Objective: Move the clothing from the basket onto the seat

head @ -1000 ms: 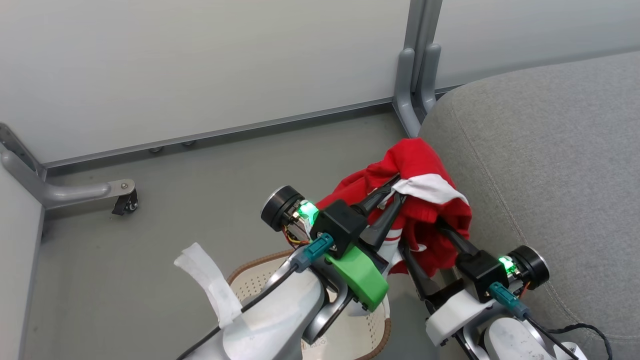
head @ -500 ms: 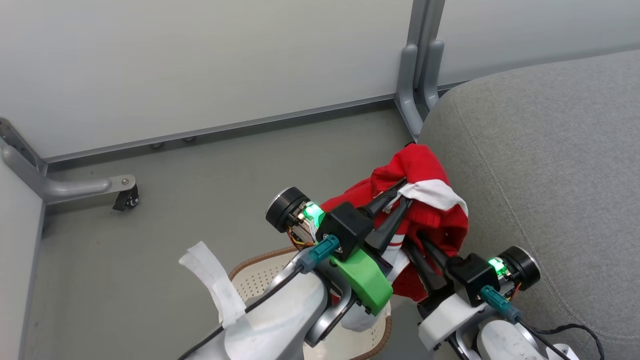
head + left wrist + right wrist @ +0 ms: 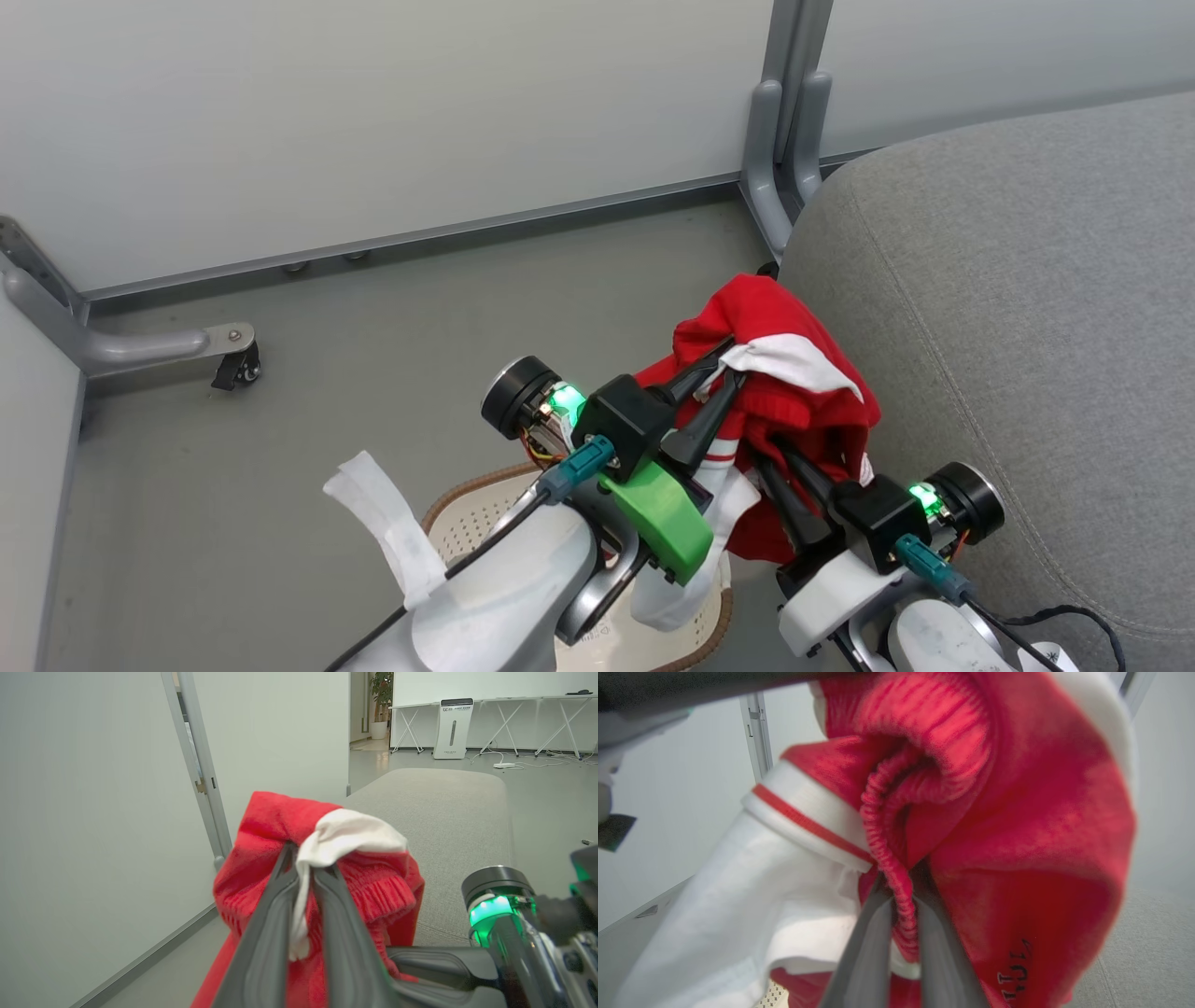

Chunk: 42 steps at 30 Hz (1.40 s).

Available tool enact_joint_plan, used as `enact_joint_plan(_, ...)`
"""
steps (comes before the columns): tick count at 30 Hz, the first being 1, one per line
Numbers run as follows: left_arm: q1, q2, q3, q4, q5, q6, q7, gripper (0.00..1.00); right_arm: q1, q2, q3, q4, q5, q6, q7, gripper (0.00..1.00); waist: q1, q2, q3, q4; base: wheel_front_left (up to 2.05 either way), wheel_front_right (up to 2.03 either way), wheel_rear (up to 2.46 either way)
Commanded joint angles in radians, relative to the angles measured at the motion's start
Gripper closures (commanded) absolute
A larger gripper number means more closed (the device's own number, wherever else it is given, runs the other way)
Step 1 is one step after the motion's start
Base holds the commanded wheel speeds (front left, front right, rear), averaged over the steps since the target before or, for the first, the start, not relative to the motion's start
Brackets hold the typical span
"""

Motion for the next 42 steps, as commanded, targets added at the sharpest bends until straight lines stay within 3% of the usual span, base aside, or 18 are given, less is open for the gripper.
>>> enact_joint_plan(1, -0.017, 0.002, 0.002, 0.004, -0.002, 0.005, -0.007, 1.00, -0.002, -0.003, 0.002, 0.002, 0.008, -0.001, -0.005, 1.00, 0.0001, 0.0076, 0.000, 0.001, 0.00, 0.00, 0.00)
enact_joint_plan(4, -0.015, 0.001, 0.005, 0.012, -0.009, 0.011, -0.005, 1.00, -0.003, -0.003, 0.005, 0.000, 0.009, -0.001, -0.005, 1.00, 0.0001, 0.0076, 0.000, 0.002, 0.00, 0.00, 0.00)
enact_joint_plan(5, -0.014, 0.001, 0.011, 0.012, -0.007, 0.018, -0.011, 0.57, -0.003, -0.003, 0.005, -0.002, 0.010, -0.001, -0.005, 1.00, 0.0001, 0.0076, 0.001, 0.003, 0.00, 0.00, 0.00)
enact_joint_plan(6, -0.013, 0.001, 0.010, 0.018, -0.009, 0.018, -0.009, 0.00, -0.004, -0.003, 0.007, -0.003, 0.012, -0.001, -0.005, 1.00, 0.0001, 0.0076, 0.001, 0.003, 0.00, 0.00, 0.00)
enact_joint_plan(30, -0.012, 0.014, 0.015, 0.041, -0.017, 0.027, -0.039, 0.00, 0.009, -0.005, -0.012, -0.012, 0.014, -0.001, -0.005, 1.00, 0.0001, 0.0076, -0.002, 0.009, 0.00, 0.00, 0.00)
enact_joint_plan(42, 0.022, 0.042, 0.022, 0.003, -0.002, 0.011, -0.054, 0.00, 0.012, -0.017, -0.116, -0.068, 0.006, -0.001, -0.005, 1.00, 0.0001, 0.0076, 0.040, -0.036, 0.00, 0.00, 0.00)
